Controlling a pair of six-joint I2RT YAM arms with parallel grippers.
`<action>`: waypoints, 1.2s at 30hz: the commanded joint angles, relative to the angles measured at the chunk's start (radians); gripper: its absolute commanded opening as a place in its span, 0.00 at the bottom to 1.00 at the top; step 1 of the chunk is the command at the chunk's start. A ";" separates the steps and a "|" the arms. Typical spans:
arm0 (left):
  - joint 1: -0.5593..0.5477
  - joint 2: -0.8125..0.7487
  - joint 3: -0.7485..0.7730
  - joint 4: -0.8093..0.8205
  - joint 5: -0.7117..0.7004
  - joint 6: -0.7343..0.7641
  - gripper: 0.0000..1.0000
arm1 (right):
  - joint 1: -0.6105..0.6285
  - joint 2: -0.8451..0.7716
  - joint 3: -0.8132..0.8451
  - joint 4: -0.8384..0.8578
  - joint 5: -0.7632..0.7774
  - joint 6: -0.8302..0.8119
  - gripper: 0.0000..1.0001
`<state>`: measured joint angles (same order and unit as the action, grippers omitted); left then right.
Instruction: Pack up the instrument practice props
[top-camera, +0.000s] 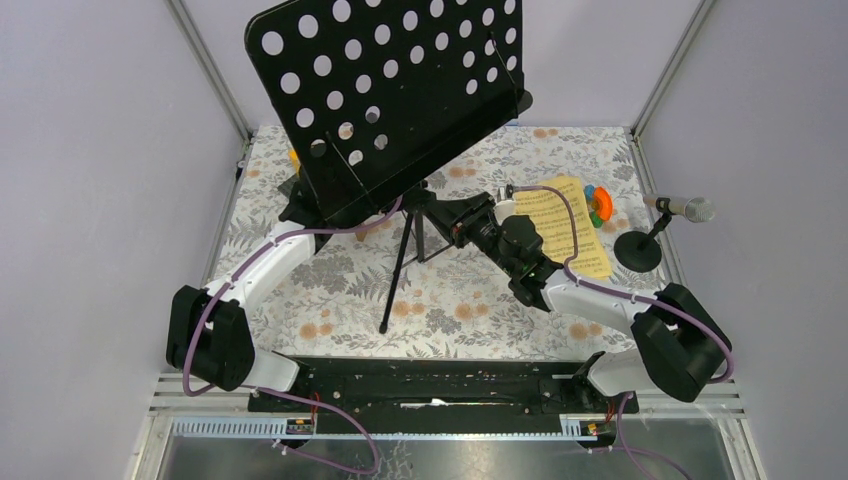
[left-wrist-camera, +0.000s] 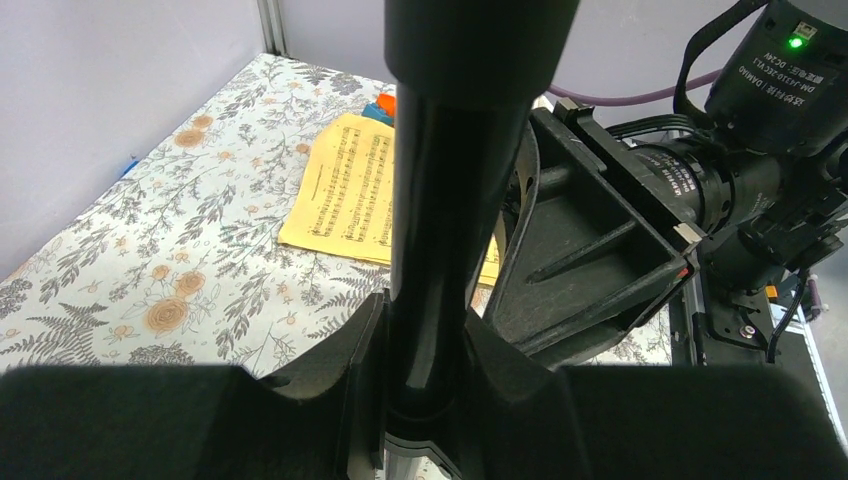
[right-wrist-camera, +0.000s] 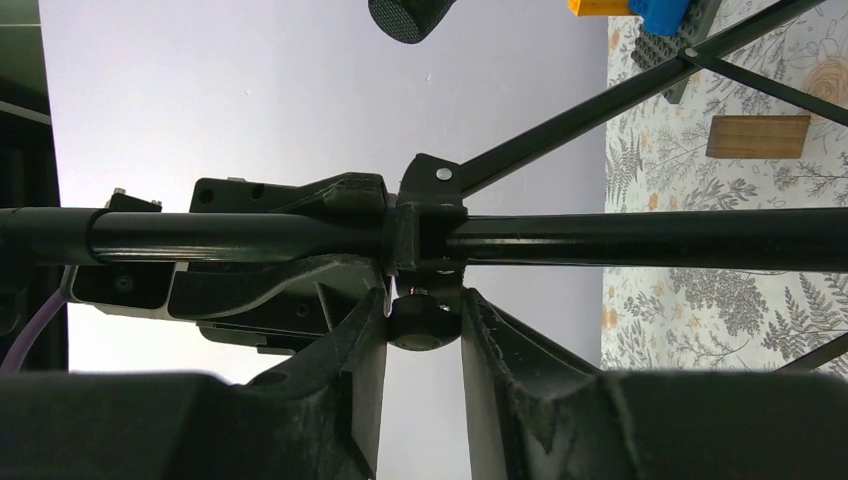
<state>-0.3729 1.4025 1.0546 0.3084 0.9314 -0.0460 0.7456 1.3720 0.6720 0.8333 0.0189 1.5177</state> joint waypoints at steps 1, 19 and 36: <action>0.025 -0.010 0.035 -0.029 -0.042 -0.026 0.00 | 0.009 0.022 0.019 0.088 0.006 0.002 0.31; 0.029 -0.007 0.041 -0.032 -0.036 -0.024 0.00 | 0.034 0.034 0.171 -0.112 -0.170 -0.476 0.00; 0.031 0.003 0.049 -0.046 -0.033 -0.022 0.00 | 0.102 0.024 0.267 -0.372 -0.121 -1.111 0.00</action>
<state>-0.3351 1.4014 1.0580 0.2993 0.9337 -0.0452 0.7837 1.3842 0.8932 0.5869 -0.0158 0.6365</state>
